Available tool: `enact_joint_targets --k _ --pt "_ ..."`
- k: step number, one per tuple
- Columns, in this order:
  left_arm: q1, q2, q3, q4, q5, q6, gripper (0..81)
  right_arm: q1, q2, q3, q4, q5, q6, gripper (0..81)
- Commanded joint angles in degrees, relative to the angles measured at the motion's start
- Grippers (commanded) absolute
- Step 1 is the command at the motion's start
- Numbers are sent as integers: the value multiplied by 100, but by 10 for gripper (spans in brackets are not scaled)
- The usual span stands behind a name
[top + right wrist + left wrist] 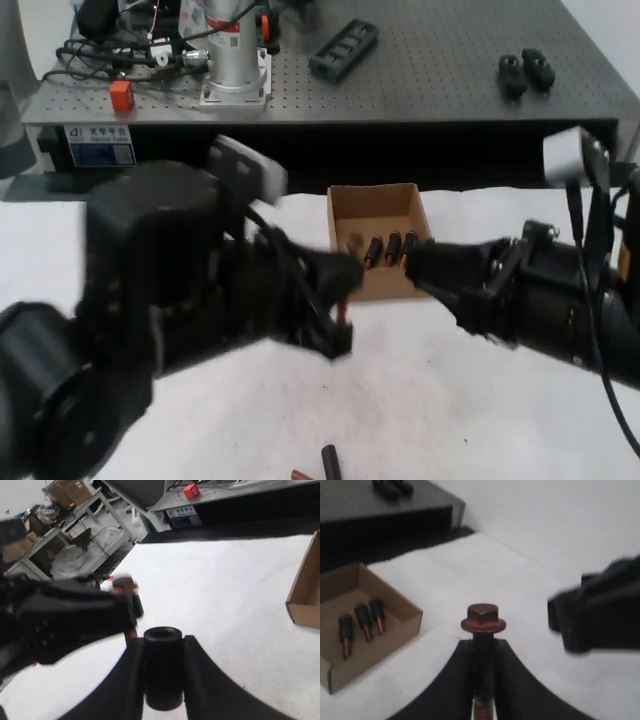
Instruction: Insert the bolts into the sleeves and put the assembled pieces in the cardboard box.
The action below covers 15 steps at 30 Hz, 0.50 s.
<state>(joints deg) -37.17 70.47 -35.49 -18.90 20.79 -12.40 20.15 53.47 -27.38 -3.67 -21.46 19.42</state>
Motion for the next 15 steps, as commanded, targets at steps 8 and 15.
enact_joint_targets --k 8,15 --pt "48 -215 -2 -1151 384 -1487 7 571 420 46 -74 -1515 -535 34" --pt "48 -215 -2 -1126 665 -1503 7 675 722 46 -1078 -982 -357 34"
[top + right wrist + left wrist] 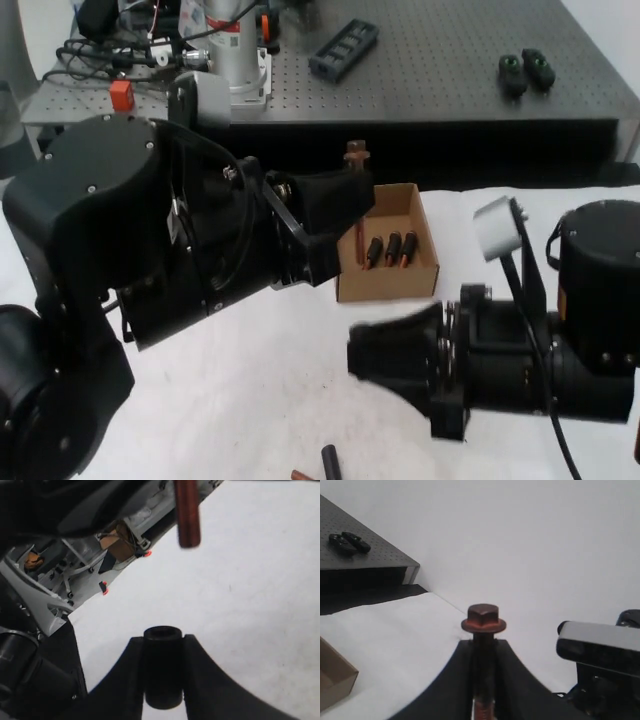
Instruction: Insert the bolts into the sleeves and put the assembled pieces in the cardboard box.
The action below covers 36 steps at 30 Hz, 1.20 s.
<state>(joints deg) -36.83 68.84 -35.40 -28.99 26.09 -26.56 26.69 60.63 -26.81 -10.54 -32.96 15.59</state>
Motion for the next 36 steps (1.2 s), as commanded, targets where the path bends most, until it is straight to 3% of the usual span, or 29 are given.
enact_joint_targets --k 1,11,24,26,30,31,36 --pt "14 -51 -11 -118 135 -87 7 21 6 -11 -511 252 26 34" --pt "14 -51 -11 -118 331 -87 7 21 6 -11 -828 791 5 34" --pt "14 -51 -11 212 717 -87 10 21 6 -11 -1309 924 -24 34" --pt "14 -51 -11 393 717 -87 88 6 6 -11 -1346 1126 -24 34" --pt "14 -51 -11 623 540 -87 468 -265 29 -11 -1234 1715 -297 34" --pt "14 -51 -11 718 414 -87 517 -369 56 -35 -1207 1846 -410 34" --pt "14 -51 -11 1498 276 355 449 -1190 915 -803 -166 2084 -947 34"
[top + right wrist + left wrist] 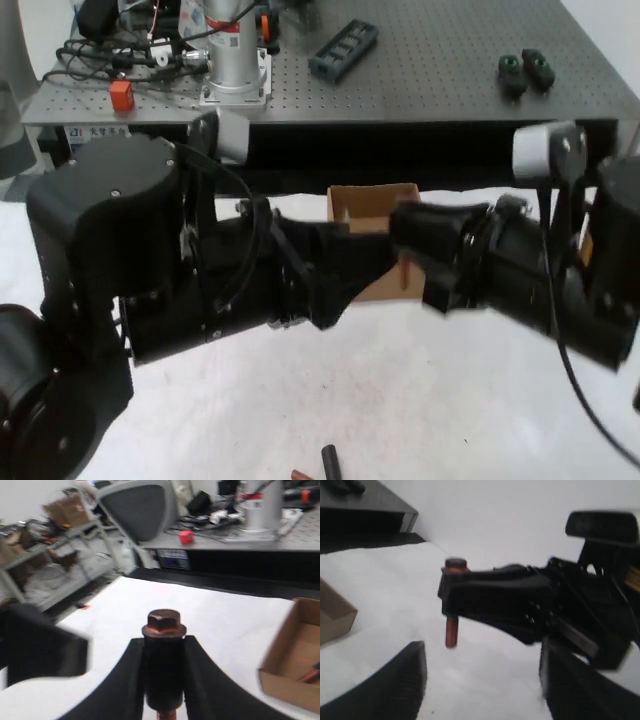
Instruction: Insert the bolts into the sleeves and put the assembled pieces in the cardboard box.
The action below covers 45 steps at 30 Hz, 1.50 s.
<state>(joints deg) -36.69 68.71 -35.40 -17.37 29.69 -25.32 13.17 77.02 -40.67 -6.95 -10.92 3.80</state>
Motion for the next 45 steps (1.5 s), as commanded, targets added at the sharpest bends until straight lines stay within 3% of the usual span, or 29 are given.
enact_joint_targets --k 1,8,18,19,21,24,25,27,31,34,45 --pt "0 -39 -11 546 -84 366 447 69 -478 368 -275 -120 106 34" --pt "-42 99 -27 2402 -590 2160 443 -173 1993 -2039 1504 680 -801 34" --pt "-62 759 -189 3575 -669 2635 428 -189 4293 -4946 3595 793 -855 15" --pt "-71 757 -199 3630 -700 2841 428 -205 4383 -5090 3708 792 -934 21" --pt "-97 794 -260 3814 -748 3260 428 -236 4478 -5264 3819 769 -1090 142" --pt "-163 971 -479 4283 -870 3877 414 -266 4465 -5420 3894 745 -1121 388" --pt "-207 1051 -569 4435 -869 4091 386 -274 4433 -5460 3935 745 -1110 431" --pt "-338 1289 -813 4760 -945 4725 332 -297 4309 -5489 4045 716 -1090 412" --pt "-619 1756 -1251 5138 -1507 5873 340 -389 3811 -5345 4261 85 -831 320" --pt "-739 2057 -1485 5267 -1739 6302 357 -462 3299 -4990 4276 -314 -726 317" --pt "-989 2859 -1885 5374 -2352 7308 357 -713 1178 -2739 3471 -357 -572 317"
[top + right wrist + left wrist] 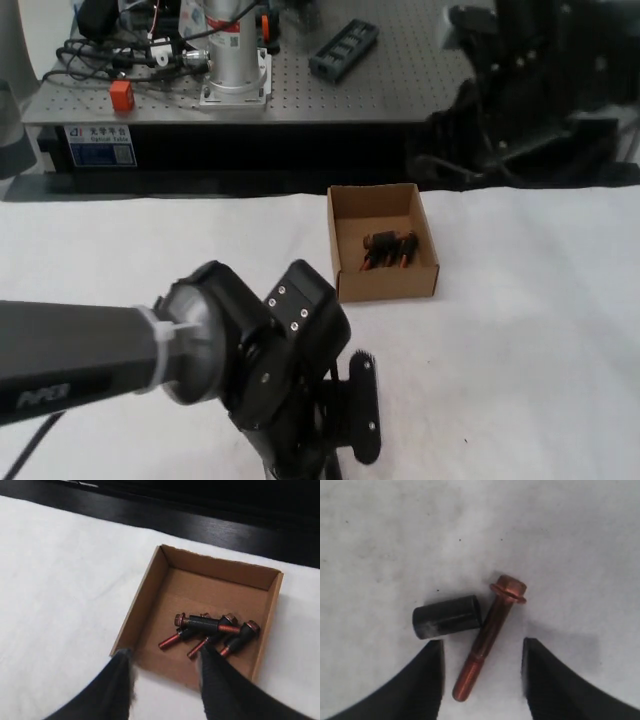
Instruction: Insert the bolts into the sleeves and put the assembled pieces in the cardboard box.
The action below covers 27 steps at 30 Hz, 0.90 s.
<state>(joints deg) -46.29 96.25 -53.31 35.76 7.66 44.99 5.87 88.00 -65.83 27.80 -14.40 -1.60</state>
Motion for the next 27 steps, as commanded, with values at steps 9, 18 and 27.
enact_joint_targets --k 9,18,27 --pt "-238 256 -92 59 67 482 283 -195 -376 772 -290 -212 120 317" --pt "-440 323 -92 86 162 510 209 -205 -654 971 -276 -211 120 317" --pt "-440 245 -92 176 -583 -682 6 -179 -957 971 164 -509 225 317"
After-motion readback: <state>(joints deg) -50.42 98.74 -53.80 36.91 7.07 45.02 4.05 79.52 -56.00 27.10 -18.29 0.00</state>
